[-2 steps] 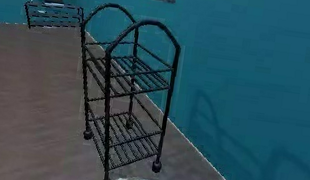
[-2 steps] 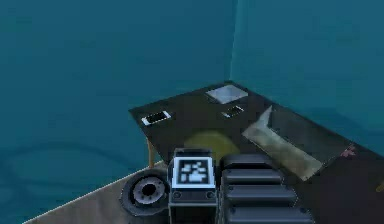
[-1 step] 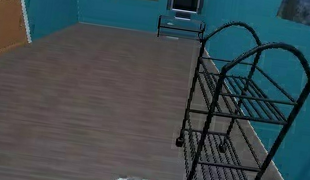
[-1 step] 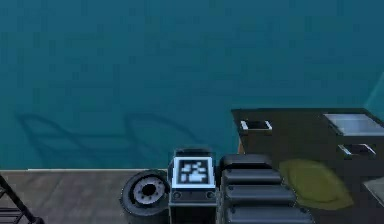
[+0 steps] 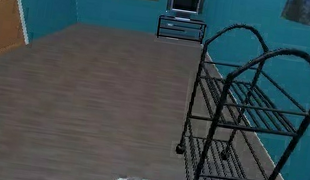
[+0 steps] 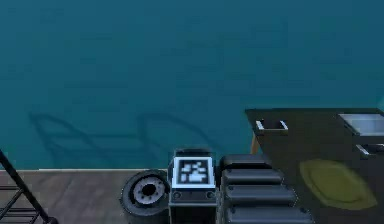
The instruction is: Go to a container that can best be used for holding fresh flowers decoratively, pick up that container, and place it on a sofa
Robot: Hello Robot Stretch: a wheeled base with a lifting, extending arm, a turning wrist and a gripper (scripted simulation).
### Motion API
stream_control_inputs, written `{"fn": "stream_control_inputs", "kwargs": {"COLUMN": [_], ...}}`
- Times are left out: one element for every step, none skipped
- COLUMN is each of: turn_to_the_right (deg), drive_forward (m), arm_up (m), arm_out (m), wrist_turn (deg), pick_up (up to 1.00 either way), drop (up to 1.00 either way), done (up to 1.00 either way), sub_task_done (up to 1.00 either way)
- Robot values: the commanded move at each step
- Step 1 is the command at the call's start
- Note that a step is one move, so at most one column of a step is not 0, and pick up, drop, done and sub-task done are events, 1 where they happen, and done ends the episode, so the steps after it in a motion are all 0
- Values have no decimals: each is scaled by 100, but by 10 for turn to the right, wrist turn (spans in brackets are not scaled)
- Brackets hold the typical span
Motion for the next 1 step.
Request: {"fn": "stream_control_inputs", "kwargs": {"turn_to_the_right": [-450], "drive_forward": [0], "arm_up": [0], "arm_out": [0], "wrist_turn": [0], "pick_up": [0], "drop": [0], "done": [0], "sub_task_done": [0]}}
